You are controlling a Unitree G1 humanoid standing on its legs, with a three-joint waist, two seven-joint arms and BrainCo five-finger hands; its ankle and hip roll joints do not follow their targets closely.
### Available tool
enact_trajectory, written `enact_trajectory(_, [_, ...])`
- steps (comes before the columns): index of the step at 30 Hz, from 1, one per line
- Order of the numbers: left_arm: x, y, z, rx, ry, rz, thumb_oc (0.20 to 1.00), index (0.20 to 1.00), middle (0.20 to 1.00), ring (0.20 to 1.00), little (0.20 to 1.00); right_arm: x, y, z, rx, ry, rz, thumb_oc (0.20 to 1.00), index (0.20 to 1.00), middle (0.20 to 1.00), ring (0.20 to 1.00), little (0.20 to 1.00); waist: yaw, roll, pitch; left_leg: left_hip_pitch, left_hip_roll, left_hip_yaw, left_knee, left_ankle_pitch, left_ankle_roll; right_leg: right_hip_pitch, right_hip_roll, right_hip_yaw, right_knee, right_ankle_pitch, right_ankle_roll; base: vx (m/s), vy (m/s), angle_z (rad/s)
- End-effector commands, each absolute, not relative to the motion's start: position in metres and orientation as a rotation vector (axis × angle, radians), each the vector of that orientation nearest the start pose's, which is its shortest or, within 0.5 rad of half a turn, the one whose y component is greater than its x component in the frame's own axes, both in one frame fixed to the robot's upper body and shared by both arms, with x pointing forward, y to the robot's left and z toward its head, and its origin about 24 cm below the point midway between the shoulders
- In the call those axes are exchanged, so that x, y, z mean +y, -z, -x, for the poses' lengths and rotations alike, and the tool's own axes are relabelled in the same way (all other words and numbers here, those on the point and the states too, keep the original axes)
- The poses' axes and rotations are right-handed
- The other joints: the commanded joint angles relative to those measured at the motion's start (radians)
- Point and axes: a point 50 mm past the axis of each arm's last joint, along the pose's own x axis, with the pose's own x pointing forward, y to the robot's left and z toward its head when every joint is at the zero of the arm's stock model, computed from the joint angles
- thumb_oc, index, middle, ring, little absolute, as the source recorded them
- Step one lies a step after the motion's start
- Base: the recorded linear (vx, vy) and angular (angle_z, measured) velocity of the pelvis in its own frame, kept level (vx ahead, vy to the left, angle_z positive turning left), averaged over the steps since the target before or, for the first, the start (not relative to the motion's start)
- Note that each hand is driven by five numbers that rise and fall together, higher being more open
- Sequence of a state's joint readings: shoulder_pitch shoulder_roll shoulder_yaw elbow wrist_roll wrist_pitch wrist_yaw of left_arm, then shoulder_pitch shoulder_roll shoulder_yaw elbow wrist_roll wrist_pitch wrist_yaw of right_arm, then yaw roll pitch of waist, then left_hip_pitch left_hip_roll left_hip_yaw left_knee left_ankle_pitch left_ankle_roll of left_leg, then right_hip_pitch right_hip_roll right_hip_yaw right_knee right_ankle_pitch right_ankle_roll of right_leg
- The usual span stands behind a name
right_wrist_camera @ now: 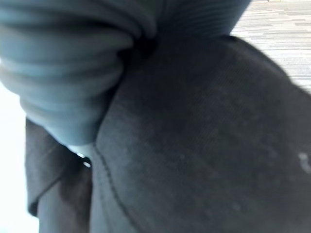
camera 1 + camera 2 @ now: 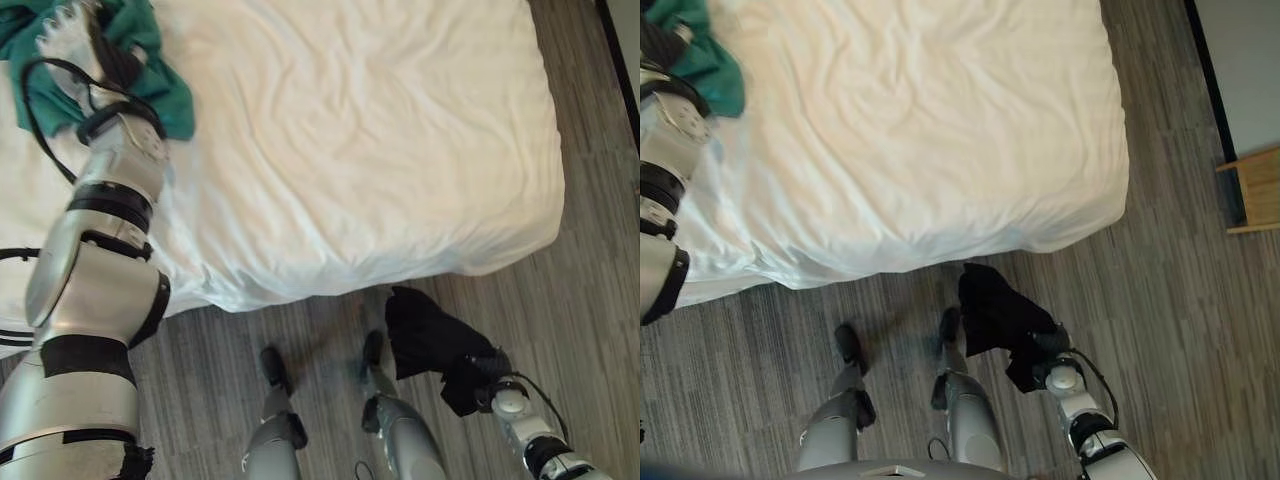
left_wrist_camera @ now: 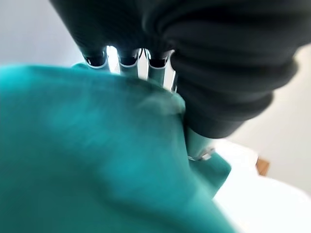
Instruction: Pick up bed clothes into laundry basket.
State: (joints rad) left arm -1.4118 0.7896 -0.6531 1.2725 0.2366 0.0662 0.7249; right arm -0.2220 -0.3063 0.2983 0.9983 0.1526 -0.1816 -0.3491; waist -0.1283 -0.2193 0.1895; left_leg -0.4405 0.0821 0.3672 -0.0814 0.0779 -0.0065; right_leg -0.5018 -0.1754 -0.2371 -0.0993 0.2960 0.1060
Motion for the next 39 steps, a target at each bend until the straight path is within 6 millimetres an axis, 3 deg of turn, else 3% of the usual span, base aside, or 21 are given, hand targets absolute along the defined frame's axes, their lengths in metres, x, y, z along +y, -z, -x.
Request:
enact_trajectory(1, [0.299, -0.354, -0.373, -0.441, -1.097, -1.434, 0.2, 0.2, 0.2, 0.2, 0.2, -0.254, 0.069, -0.24, 0.483, 0.349, 0.444, 0.2, 0.2, 0.2, 0.2, 0.2, 0.023, 0.072, 0.027, 0.011, 0.056, -0.161, -0.006, -0.04, -0.081, 0.118, -0.07, -0.011, 0.012, 0.047, 0.156, 0.0, 0.0, 0.0])
enact_trajectory(6, [0.295, -0.347, -0.378, -0.407, -1.069, -1.492, 0.2, 0.2, 0.2, 0.2, 0.2, -0.25, 0.064, -0.246, 0.446, 0.343, 0.417, 0.2, 0.2, 0.2, 0.2, 0.2, 0.025, 0.075, 0.023, 0.008, 0.06, -0.167, -0.006, -0.042, -0.082, 0.119, -0.071, -0.017, 0.012, 0.029, 0.156, -0.01, -0.005, 0.05])
enact_trajectory(9, [0.27, -0.352, -0.384, -0.525, -1.005, -1.381, 0.2, 0.2, 0.2, 0.2, 0.2, -0.242, 0.058, -0.255, 0.417, 0.296, 0.422, 0.2, 0.2, 0.2, 0.2, 0.2, 0.036, 0.083, 0.015, 0.043, 0.061, -0.162, -0.006, -0.049, -0.083, 0.149, -0.073, -0.023, 0.012, -0.008, 0.156, -0.03, -0.001, 0.01])
enact_trajectory(11, [0.251, -0.357, -0.386, -0.635, -0.953, -1.293, 0.2, 0.2, 0.2, 0.2, 0.2, -0.242, 0.058, -0.254, 0.418, 0.281, 0.428, 0.2, 0.2, 0.2, 0.2, 0.2, 0.04, 0.085, 0.014, 0.055, 0.051, -0.152, -0.006, -0.026, -0.073, 0.161, -0.085, -0.029, 0.012, -0.003, 0.156, -0.07, 0.006, 0.01])
enact_trajectory(12, [0.251, -0.356, -0.386, -0.634, -0.953, -1.293, 0.2, 0.2, 0.2, 0.2, 0.2, -0.242, 0.058, -0.254, 0.419, 0.281, 0.429, 0.2, 0.2, 0.2, 0.2, 0.2, 0.04, 0.086, 0.014, 0.056, 0.051, -0.152, -0.006, -0.026, -0.073, 0.163, -0.085, -0.029, 0.012, -0.004, 0.156, 0.0, 0.0, 0.0])
enact_trajectory(13, [0.231, -0.362, -0.386, -0.734, -0.896, -1.209, 0.2, 0.2, 0.2, 0.2, 0.2, -0.238, 0.058, -0.253, 0.417, 0.267, 0.422, 0.2, 0.2, 0.2, 0.2, 0.2, 0.044, 0.089, 0.011, 0.069, 0.048, -0.152, -0.006, -0.03, -0.073, 0.175, -0.086, -0.031, 0.012, -0.011, 0.156, 0.04, -0.04, 0.02])
enact_trajectory(14, [0.187, -0.356, -0.377, -0.938, -0.717, -1.007, 0.2, 0.2, 0.2, 0.2, 0.2, -0.237, 0.061, -0.249, 0.429, 0.271, 0.419, 0.2, 0.2, 0.2, 0.2, 0.2, 0.062, 0.099, 0.009, 0.108, 0.038, -0.151, -0.006, -0.04, -0.07, 0.213, -0.092, -0.039, 0.012, -0.022, 0.156, 0.07, -0.05, 0.02])
enact_trajectory(18, [0.132, -0.281, -0.342, -1.054, -0.339, -0.724, 0.2, 0.2, 0.2, 0.2, 0.2, -0.247, 0.068, -0.234, 0.488, 0.309, 0.418, 0.2, 0.2, 0.2, 0.2, 0.2, 0.1, 0.118, 0.005, 0.219, 0.02, -0.126, -0.006, -0.059, -0.054, 0.317, -0.11, -0.059, 0.012, -0.028, 0.156, 0.04, -0.036, 0.02])
enact_trajectory(19, [0.125, -0.262, -0.337, -1.028, -0.276, -0.717, 0.2, 0.2, 0.2, 0.2, 0.2, -0.246, 0.069, -0.233, 0.495, 0.314, 0.415, 0.2, 0.2, 0.2, 0.2, 0.2, 0.104, 0.122, 0.002, 0.238, 0.013, -0.121, -0.006, -0.062, -0.049, 0.335, -0.111, -0.058, 0.012, -0.03, 0.156, 0.02, -0.022, -0.17])
enact_trajectory(22, [0.11, -0.238, -0.317, -1.02, -0.13, -0.627, 0.2, 0.2, 0.2, 0.2, 0.2, -0.248, 0.057, -0.243, 0.443, 0.339, 0.406, 0.2, 0.2, 0.2, 0.2, 0.2, 0.121, 0.139, -0.004, 0.305, 0.011, -0.084, -0.006, -0.071, -0.034, 0.407, -0.098, -0.094, 0.012, -0.063, 0.145, -0.05, -0.038, -0.14])
enact_trajectory(26, [0.097, -0.23, -0.299, -1.024, -0.027, -0.541, 0.2, 0.2, 0.2, 0.2, 0.2, -0.241, 0.032, -0.266, 0.32, 0.32, 0.451, 0.2, 0.2, 0.2, 0.2, 0.2, 0.152, 0.162, -0.024, 0.374, 0.027, -0.015, -0.006, -0.057, -0.023, 0.49, -0.069, -0.162, 0.093, -0.145, 0.112, -0.1, -0.039, -0.41])
enact_trajectory(28, [0.093, -0.237, -0.297, -1.047, -0.018, -0.528, 0.2, 0.2, 0.2, 0.2, 0.2, -0.238, 0.01, -0.283, 0.222, 0.306, 0.494, 0.2, 0.2, 0.2, 0.2, 0.2, 0.168, 0.173, -0.045, 0.411, 0.034, 0.016, -0.006, -0.072, -0.029, 0.539, -0.064, -0.186, 0.124, -0.174, 0.119, -0.05, -0.072, -1.12])
enact_trajectory(29, [0.093, -0.237, -0.297, -1.048, -0.018, -0.528, 0.2, 0.2, 0.2, 0.2, 0.2, -0.238, 0.009, -0.283, 0.222, 0.306, 0.494, 0.2, 0.2, 0.2, 0.2, 0.2, 0.169, 0.173, -0.043, 0.413, 0.034, 0.017, -0.006, -0.072, -0.03, 0.54, -0.064, -0.185, 0.124, -0.175, 0.119, -0.13, -0.144, -0.71])
enact_trajectory(30, [0.095, -0.248, -0.298, -1.069, -0.046, -0.515, 0.2, 0.2, 0.2, 0.2, 0.2, -0.232, -0.017, -0.299, 0.111, 0.28, 0.53, 0.2, 0.2, 0.2, 0.2, 0.2, 0.175, 0.184, -0.066, 0.429, 0.048, 0.065, -0.006, -0.058, -0.035, 0.571, -0.069, -0.223, 0.119, -0.176, 0.116, -0.12, -0.167, -0.72])
enact_trajectory(34, [0.097, -0.273, -0.297, -1.133, -0.102, -0.477, 0.2, 0.2, 0.2, 0.2, 0.2, -0.212, -0.073, -0.325, -0.123, 0.19, 0.625, 0.2, 0.2, 0.2, 0.2, 0.2, 0.194, 0.217, -0.101, 0.459, 0.089, 0.18, -0.005, -0.015, -0.061, 0.619, -0.086, -0.347, 0.09, -0.175, 0.109, -0.13, -0.193, -0.89])
enact_trajectory(37, [0.098, -0.293, -0.295, -1.183, -0.135, -0.407, 0.2, 0.2, 0.2, 0.2, 0.2, -0.205, -0.131, -0.343, -0.326, 0.169, 0.725, 0.2, 0.2, 0.2, 0.2, 0.2, 0.187, 0.24, -0.11, 0.48, 0.138, 0.217, 0.001, 0.037, -0.095, 0.62, -0.04, -0.343, 0.062, -0.249, 0.07, -0.07, -0.316, -0.93])
enact_trajectory(38, [0.098, -0.293, -0.295, -1.184, -0.136, -0.406, 0.2, 0.2, 0.2, 0.2, 0.2, -0.204, -0.132, -0.343, -0.328, 0.169, 0.725, 0.2, 0.2, 0.2, 0.2, 0.2, 0.188, 0.241, -0.108, 0.481, 0.139, 0.218, 0.001, 0.038, -0.096, 0.62, -0.039, -0.343, 0.062, -0.249, 0.069, -0.01, -0.379, -1.25])
enact_trajectory(39, [0.083, -0.298, -0.303, -1.143, -0.136, -0.301, 0.2, 0.2, 0.2, 0.2, 0.2, -0.171, -0.192, -0.36, -0.538, 0.103, 0.811, 0.2, 0.2, 0.2, 0.2, 0.2, 0.166, 0.258, -0.125, 0.509, 0.181, 0.245, 0.008, 0.071, -0.119, 0.629, -0.006, -0.311, 0.025, -0.284, 0.05, -0.01, -0.313, -1.15])
